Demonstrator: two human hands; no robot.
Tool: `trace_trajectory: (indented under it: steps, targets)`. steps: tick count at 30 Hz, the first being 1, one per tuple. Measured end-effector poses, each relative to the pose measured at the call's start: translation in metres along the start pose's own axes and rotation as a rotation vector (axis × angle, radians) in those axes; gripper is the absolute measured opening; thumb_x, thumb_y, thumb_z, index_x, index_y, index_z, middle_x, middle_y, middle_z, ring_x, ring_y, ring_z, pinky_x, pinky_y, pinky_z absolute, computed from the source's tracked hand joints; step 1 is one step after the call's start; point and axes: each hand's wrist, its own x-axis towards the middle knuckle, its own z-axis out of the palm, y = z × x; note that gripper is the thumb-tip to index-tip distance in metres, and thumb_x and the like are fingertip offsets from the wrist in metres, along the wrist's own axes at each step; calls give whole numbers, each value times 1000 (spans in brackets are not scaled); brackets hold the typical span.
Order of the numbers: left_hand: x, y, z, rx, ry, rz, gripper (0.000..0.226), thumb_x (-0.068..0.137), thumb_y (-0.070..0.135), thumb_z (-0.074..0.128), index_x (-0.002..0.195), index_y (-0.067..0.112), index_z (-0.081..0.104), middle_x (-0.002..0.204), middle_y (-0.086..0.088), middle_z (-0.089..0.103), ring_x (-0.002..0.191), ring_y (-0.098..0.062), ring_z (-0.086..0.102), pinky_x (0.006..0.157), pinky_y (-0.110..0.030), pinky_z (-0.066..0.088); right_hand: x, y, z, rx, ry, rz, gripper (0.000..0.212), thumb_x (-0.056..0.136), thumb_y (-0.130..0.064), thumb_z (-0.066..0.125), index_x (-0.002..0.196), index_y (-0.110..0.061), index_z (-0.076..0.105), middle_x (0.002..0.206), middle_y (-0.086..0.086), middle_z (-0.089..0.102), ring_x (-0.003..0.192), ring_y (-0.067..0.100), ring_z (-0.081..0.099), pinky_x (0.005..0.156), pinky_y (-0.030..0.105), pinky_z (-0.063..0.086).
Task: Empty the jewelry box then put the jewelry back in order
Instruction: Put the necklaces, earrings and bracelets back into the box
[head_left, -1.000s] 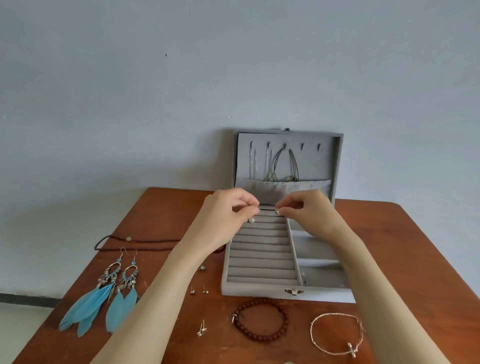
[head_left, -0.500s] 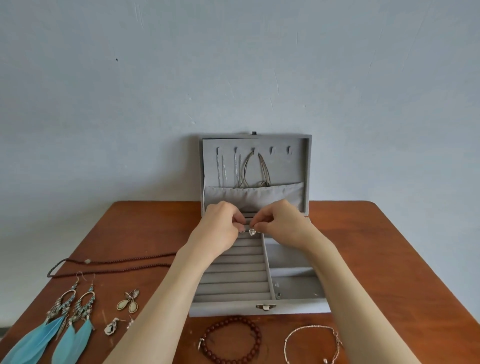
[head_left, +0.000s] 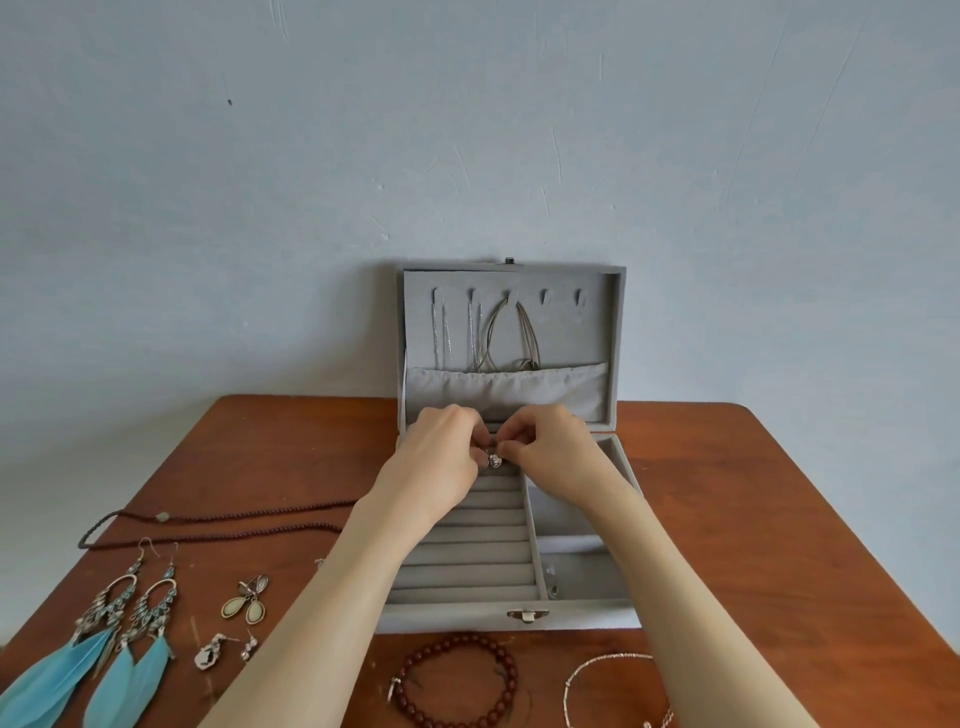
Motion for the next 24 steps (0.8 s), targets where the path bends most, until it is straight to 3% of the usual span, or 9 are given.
trace_trajectory:
  steps: [3,10,13,17,21,24]
  targets:
    - [1,0,0,-8,13,-13,15,87,9,59,99,16,65,102,-7,65,96,-24,60,83,-40,52,-1,-1,2,6,24,14,7,83,-9,61,85,-11,68,63,-12,49,78,12,50,68,20,36]
    - [1,-2,4,-31,80,-8,13,87,13,61,99,14,66,98,-9,66,91,-24,62,79,-38,52,-1,-1,4,-21,81,8,10,83,-11,60,84,-11,71,71,-5,57,76,9,51,63,18,36]
    - [2,-3,5,-28,91,-10,11,87,15,61,96,14,68,97,-10,66,90,-25,61,78,-37,52,-2,0,2,-11,47,-23,10,81,-13,64,84,-13,73,63,-12,53,66,3,48,50,6,36]
    - [3,-4,6,-9,115,6,14,87,15,60,97,12,69,98,-10,67,92,-26,61,79,-35,51,-1,2,0,-27,29,-52,12,78,-8,67,87,-14,74,57,-17,47,58,-4,44,52,-4,33]
    - [3,-5,5,28,107,61,14,89,16,58,95,12,70,98,-8,64,92,-24,59,76,-32,48,-1,2,3,-96,33,-69,16,80,-9,63,91,-16,73,63,-16,51,63,1,46,51,3,34]
    - [-3,-6,-3,67,61,166,26,91,25,55,113,13,63,106,-5,57,100,-21,55,82,-30,45,-4,-5,-2,-181,25,-72,16,82,-16,61,96,-17,71,89,0,67,84,15,57,69,21,42]
